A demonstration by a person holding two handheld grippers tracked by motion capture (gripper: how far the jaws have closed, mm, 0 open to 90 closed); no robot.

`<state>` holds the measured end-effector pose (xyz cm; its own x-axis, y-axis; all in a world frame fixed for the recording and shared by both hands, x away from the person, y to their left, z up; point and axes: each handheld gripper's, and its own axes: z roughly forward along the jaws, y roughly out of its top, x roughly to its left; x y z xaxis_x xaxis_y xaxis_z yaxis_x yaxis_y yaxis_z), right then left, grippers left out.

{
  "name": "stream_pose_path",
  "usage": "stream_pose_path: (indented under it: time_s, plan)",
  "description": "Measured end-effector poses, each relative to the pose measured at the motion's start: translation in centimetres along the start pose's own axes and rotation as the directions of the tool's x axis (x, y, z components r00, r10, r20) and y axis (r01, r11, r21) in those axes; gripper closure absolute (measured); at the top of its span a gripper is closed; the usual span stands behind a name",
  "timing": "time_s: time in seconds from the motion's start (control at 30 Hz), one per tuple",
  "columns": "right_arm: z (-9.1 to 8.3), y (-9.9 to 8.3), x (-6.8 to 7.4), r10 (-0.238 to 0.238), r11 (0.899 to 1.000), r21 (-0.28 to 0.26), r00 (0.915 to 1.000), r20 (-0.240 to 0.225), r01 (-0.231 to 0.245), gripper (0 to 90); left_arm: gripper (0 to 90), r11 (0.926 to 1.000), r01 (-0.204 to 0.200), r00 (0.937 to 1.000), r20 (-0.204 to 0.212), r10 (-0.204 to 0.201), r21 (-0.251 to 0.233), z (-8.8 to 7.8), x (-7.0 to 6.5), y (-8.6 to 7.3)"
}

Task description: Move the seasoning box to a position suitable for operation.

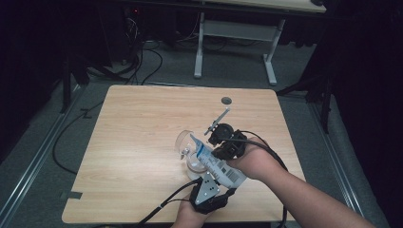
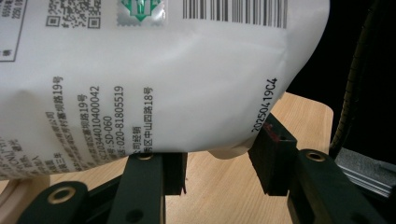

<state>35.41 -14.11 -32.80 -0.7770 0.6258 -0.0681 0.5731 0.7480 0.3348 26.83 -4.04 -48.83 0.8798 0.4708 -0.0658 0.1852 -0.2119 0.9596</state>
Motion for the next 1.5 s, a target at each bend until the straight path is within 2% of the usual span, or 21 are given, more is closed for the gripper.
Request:
stream_pose_path:
  time_s: [0.57,1.5]
  plan:
    - [0.05,0.08,0.01,-0.003,1.0,0.011,1.0,0.001,0.003,89.6,60.1,1.0,-0.001,1.0,0.001,0.001,0.002,0.01,0.01,-0.03]
    - [0.04,0.34,0.17,-0.008,1.0,0.006,1.0,0.005,0.008,89.7,59.0,0.9997,0.02,0.9997,0.01,-0.02,-0.013,-0.04,0.03,0.05]
